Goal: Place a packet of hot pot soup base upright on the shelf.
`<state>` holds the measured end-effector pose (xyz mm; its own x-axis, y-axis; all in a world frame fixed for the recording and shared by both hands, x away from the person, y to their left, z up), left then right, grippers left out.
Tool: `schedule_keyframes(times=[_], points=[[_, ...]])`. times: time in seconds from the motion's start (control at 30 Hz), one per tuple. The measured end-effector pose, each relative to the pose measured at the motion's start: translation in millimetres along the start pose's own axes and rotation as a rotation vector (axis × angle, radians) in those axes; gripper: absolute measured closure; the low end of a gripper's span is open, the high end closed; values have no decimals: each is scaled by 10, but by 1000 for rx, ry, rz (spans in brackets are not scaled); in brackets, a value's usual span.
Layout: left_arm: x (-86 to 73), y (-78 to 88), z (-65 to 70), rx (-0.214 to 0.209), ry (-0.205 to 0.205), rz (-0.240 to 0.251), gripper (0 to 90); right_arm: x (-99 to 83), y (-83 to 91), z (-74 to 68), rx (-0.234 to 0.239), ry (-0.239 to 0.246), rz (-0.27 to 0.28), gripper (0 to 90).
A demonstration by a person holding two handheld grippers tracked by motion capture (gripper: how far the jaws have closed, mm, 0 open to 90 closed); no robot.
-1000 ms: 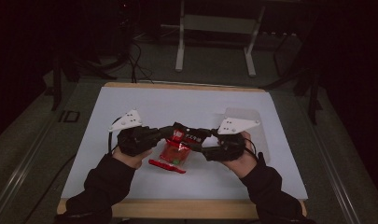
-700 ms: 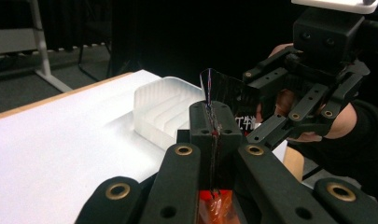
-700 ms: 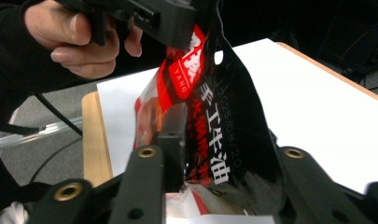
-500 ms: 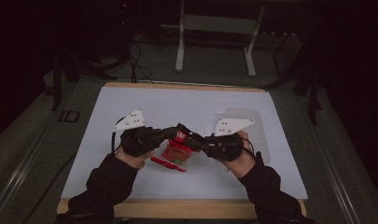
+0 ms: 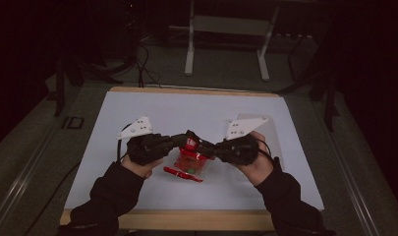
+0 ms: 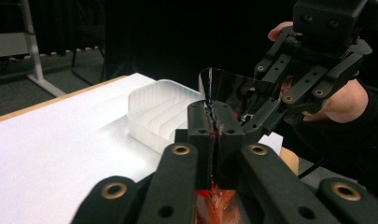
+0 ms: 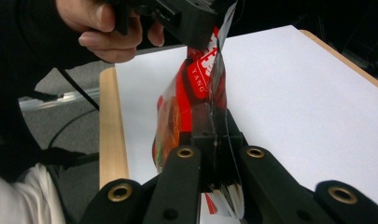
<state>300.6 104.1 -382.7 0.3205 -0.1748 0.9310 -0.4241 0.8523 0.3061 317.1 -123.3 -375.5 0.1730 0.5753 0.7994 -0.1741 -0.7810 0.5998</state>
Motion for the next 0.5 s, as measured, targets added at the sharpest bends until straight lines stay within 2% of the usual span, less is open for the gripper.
schedule_keyframes(times=[0.07, 0.1, 0.13, 0.2, 0.23, 0.27, 0.3, 0.43, 0.5], points=[[19, 8, 18, 2, -16, 6, 842, 9, 15, 1, 1, 0, -4, 900], [32, 16, 25, 0, -17, 13, 803, 28, 51, 10, 3, 5, -5, 900], [48, 25, 29, 6, -12, 16, 744, 34, 73, 21, 4, 1, -4, 900], [89, 65, 49, 61, -22, 27, 601, 61, 137, 39, -5, 17, 0, 900], [89, 65, 49, 61, -22, 27, 531, 61, 137, 39, -5, 17, 0, 900], [128, 121, 62, 73, -24, 47, 531, 80, 184, 52, -7, 18, 7, 900], [144, 153, 66, 75, -31, 52, 457, 118, 283, 80, -20, 37, 16, 900], [149, 219, 67, 70, -30, 41, 326, 187, 519, 141, -49, 49, 29, 900], [120, 222, 68, 47, -31, 18, 260, 210, 634, 169, -69, 59, 36, 900]])
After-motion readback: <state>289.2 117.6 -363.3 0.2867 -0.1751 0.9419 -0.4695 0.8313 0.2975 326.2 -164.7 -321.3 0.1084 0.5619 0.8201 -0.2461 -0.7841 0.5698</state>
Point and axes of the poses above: each handheld gripper's, and its own axes: y roughly backward along the jaws, x roughly out of its top, z roughly to its right, the point moved 3 cm from there along -y, roughly forward along the jaws, and after that the axes turned 5 degrees about -z, right-handed, at the moved point
